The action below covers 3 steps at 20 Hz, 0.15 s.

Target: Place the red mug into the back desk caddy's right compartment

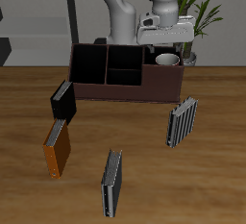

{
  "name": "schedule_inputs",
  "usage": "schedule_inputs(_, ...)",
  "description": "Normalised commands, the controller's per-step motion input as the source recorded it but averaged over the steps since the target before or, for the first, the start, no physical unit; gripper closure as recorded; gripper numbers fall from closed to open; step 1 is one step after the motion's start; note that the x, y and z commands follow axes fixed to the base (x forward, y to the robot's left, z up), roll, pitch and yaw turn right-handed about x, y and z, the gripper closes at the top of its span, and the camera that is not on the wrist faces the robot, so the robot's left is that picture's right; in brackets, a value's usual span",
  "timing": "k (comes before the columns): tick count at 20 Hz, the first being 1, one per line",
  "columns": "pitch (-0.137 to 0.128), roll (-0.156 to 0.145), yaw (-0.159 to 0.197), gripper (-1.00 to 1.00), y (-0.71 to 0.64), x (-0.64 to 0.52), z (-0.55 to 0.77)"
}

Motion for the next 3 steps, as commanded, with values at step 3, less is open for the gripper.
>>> schedule_inputs(3, -0.044, -0.064, -0.01, -1.0, -0.3, 0.07, 0.31)
